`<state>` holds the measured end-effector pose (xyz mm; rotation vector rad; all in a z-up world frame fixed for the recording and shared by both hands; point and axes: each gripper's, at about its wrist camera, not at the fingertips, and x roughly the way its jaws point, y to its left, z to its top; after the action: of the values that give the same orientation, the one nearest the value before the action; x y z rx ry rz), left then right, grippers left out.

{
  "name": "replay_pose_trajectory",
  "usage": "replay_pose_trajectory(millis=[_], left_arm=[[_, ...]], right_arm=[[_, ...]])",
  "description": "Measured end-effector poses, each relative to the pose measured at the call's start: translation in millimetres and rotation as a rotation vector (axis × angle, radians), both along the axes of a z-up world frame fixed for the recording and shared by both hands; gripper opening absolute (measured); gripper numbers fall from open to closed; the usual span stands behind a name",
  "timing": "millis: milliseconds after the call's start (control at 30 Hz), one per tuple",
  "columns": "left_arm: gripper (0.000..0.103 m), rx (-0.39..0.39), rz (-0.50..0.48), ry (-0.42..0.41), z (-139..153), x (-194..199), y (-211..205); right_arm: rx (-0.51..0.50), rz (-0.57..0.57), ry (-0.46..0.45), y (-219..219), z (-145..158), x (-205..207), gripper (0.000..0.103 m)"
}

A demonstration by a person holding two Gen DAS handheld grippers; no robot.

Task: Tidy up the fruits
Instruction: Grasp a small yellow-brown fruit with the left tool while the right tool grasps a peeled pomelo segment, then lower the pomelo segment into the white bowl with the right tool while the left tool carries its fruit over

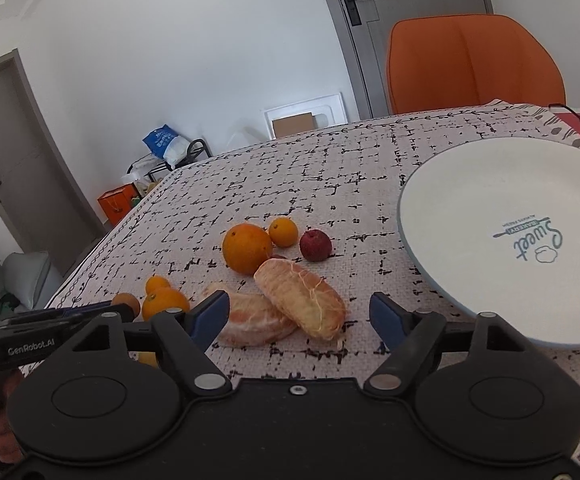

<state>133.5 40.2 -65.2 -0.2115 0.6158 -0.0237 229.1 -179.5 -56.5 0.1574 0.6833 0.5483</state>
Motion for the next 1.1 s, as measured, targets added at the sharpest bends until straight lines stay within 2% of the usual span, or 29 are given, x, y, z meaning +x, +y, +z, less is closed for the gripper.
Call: replay_pose_trajectory(millis=[67, 200, 300, 467, 733, 1100], left_arm=[[0.024, 0.001, -0.001, -0.001, -0.2, 1.4, 1.0], [0.024, -0.002, -0.003, -0.009, 1.2, 1.4, 2.3], [0.024, -0.003, -0.002, -0.012, 2.7, 0.5, 1.7], [0.024, -0.003, -0.002, -0.023, 8.4, -4.2, 1.0], [0.024, -0.025, -0.019, -0.065, 23.8, -12.8, -4.9], [0.024, -0.006, -0.066, -0.075, 34.2, -11.9, -26.1]], right_arm=[[0.002, -0.001, 0.003, 1.9, -1.2, 3.0, 0.068], [-0.007, -0.001, 0.0, 7.4, -2.3, 5.8, 0.066], [-0.011, -0.005, 0.024, 10.0, -7.6, 9.4, 0.059], [0.004, -0.023, 0.038, 2.9, -6.9, 11.1, 0.035], [0.023, -0.031, 0.039, -9.4, 2.6, -5.5, 0.029], [0.053, -0.059, 0.002, -34.8, 15.4, -24.6, 0.028]])
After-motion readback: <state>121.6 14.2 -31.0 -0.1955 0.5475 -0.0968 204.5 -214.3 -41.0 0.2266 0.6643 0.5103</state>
